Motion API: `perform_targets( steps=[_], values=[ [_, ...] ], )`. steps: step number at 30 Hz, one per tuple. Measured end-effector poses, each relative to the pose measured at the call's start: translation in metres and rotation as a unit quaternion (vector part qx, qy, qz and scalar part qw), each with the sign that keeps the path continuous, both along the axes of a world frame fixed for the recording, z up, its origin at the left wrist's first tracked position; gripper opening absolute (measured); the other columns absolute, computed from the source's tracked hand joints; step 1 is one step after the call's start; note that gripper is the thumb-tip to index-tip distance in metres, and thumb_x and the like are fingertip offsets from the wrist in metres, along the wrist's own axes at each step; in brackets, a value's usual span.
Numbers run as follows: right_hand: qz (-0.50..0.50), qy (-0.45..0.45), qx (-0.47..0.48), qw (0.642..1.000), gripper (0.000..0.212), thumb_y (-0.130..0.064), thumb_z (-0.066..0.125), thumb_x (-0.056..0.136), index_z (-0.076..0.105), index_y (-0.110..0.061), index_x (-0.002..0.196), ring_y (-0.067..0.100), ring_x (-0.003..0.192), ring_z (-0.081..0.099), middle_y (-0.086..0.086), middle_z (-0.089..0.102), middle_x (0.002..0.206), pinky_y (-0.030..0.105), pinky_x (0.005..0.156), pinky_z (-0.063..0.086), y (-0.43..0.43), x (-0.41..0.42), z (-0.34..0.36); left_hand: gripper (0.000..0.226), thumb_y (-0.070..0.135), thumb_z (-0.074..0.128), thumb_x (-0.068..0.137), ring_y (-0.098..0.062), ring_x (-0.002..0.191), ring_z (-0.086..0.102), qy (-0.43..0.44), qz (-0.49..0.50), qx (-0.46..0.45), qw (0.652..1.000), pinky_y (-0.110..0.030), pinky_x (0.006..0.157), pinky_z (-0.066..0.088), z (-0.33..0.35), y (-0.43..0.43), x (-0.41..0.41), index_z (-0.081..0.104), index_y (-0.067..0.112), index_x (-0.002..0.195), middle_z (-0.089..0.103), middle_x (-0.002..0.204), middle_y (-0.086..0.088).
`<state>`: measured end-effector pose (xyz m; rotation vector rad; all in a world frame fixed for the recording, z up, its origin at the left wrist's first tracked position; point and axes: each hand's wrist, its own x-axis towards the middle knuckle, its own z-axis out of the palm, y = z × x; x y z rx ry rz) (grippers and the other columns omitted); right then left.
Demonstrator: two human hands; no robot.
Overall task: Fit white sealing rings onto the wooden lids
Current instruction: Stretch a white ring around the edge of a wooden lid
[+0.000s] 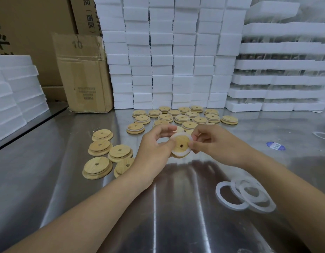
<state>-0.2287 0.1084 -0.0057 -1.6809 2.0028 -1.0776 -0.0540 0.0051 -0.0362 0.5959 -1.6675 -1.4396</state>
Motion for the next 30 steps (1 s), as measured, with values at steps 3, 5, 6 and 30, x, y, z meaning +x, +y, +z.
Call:
perform_targets(
  steps=[3,5,6,30],
  values=[
    [-0.002,0.011,-0.03,0.999,0.009,-0.023,0.074,0.097,0.07,-0.016,0.093,0.025,0.094,0.071,0.003,0.076,0.094,0.051,0.096,0.055,-0.002,0.002,-0.003,0.036,0.001,0.072,0.091,-0.004,0.087,0.075,-0.032,-0.001,-0.032,0.999,-0.024,0.077,0.061,-0.003,-0.001,0.001,0.075,0.03,0.112,0.076,0.108,0.012],
    [0.003,0.022,-0.043,0.999,0.006,-0.02,0.073,0.098,0.071,-0.019,0.092,0.021,0.094,0.071,-0.002,0.075,0.096,0.044,0.095,0.055,-0.004,0.003,-0.004,0.035,0.004,0.075,0.092,-0.007,0.088,0.077,-0.05,-0.01,-0.05,0.997,-0.021,0.072,0.061,-0.005,-0.001,0.0,0.074,0.03,0.115,0.076,0.111,0.009],
    [0.005,0.026,-0.047,0.999,0.007,-0.019,0.072,0.098,0.071,-0.02,0.091,0.019,0.093,0.071,-0.003,0.075,0.096,0.04,0.093,0.056,-0.005,0.004,-0.004,0.034,0.005,0.076,0.093,-0.01,0.089,0.078,-0.058,-0.01,-0.058,0.997,-0.024,0.073,0.062,-0.006,-0.002,-0.001,0.074,0.028,0.118,0.076,0.113,0.006],
    [-0.071,-0.027,-0.032,0.997,0.021,-0.021,0.072,0.098,0.068,-0.018,0.078,0.018,0.056,0.045,-0.005,0.06,0.059,0.029,0.058,0.039,0.002,-0.014,0.007,0.028,0.006,0.081,0.09,-0.023,0.083,0.08,-0.087,-0.018,-0.039,0.995,-0.053,0.08,0.067,0.003,-0.001,-0.001,0.078,0.031,0.104,0.08,0.104,0.01]
  ],
)
